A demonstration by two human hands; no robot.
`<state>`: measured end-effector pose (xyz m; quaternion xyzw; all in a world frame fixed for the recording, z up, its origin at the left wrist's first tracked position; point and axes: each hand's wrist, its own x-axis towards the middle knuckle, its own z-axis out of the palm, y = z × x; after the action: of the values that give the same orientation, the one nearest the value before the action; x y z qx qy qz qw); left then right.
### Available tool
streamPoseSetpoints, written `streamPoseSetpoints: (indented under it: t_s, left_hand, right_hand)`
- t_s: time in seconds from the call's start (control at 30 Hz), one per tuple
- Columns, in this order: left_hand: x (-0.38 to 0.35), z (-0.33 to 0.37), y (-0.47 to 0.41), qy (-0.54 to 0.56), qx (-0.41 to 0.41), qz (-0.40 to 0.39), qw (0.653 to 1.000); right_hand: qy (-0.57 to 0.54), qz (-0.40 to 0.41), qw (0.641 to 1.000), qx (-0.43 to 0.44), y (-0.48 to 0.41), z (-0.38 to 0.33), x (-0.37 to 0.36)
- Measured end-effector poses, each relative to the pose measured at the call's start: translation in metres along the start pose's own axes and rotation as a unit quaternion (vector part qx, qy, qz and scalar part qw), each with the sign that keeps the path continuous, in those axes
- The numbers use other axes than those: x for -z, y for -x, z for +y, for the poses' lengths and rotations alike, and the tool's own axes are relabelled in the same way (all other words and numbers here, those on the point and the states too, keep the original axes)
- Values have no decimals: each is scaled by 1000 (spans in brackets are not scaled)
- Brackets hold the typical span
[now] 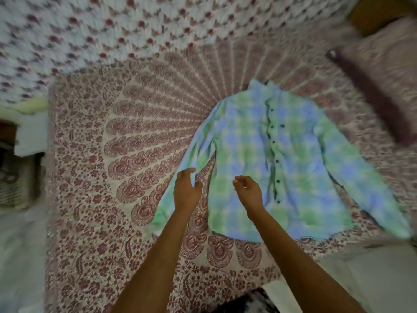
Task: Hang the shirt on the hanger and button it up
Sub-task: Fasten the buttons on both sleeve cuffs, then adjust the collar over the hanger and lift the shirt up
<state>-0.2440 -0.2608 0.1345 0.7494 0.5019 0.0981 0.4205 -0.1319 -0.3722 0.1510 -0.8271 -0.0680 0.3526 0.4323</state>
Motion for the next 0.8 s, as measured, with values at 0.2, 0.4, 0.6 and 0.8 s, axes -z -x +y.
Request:
streamPoseSetpoints:
  t_s: [0.2,0.4,0.6,0.8]
  left_hand:
    - [-37,76,-36,0,-82,-1,997]
    - [-102,144,-102,-53,-112,10,992]
    - [-169,207,-175,-73,-76,21,994]
    - [-205,237,-243,-103,-69,5,992]
  right_hand:
    - [-39,60,997,23,-43,-25,69]
    - [-29,63,996,54,-133,-38,141]
    - [-5,29,998,52,-244,-54,194]
    - [4,6,999,46,-334,-72,205]
